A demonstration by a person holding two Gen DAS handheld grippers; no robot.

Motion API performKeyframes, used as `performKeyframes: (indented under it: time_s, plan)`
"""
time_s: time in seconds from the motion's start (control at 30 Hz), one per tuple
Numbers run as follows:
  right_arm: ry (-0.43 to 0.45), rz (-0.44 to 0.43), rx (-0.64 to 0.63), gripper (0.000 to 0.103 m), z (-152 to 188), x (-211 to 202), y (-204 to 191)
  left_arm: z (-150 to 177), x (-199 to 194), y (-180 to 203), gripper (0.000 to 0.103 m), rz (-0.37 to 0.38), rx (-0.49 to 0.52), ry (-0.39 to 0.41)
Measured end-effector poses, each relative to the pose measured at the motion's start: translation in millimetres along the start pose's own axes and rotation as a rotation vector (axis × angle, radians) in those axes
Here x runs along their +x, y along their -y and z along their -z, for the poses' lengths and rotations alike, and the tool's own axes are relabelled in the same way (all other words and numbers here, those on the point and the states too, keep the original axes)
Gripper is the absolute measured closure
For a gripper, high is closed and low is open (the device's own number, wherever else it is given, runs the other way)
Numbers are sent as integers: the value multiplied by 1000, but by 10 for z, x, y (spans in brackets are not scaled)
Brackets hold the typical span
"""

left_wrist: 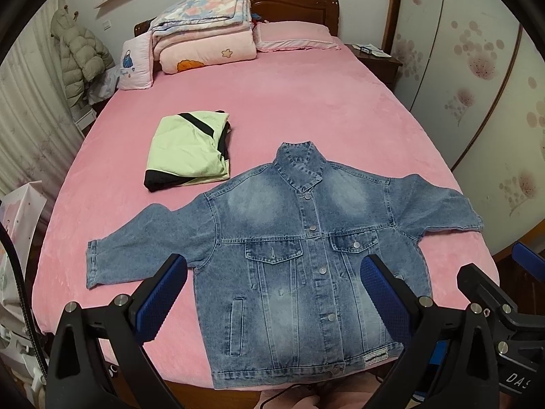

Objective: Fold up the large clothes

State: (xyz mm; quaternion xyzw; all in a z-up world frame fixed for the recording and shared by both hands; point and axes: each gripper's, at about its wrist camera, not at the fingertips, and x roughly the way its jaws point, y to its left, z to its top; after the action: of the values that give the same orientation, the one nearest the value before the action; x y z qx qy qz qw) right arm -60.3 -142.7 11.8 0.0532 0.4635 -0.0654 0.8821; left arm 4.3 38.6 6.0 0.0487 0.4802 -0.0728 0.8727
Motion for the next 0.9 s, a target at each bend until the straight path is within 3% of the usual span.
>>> performKeyframes:
  time_s: [0.5,0.7,0.9]
  plan:
    - [9,36,97,1,51,-53,290,-93,36,248,2,35,52,10]
    - [18,18,110,1,-1,6,530,-214,76,493,2,3,62,28]
    - [30,-15,113,1,-180,148,1023,-457,134,912,2,-58,40,61]
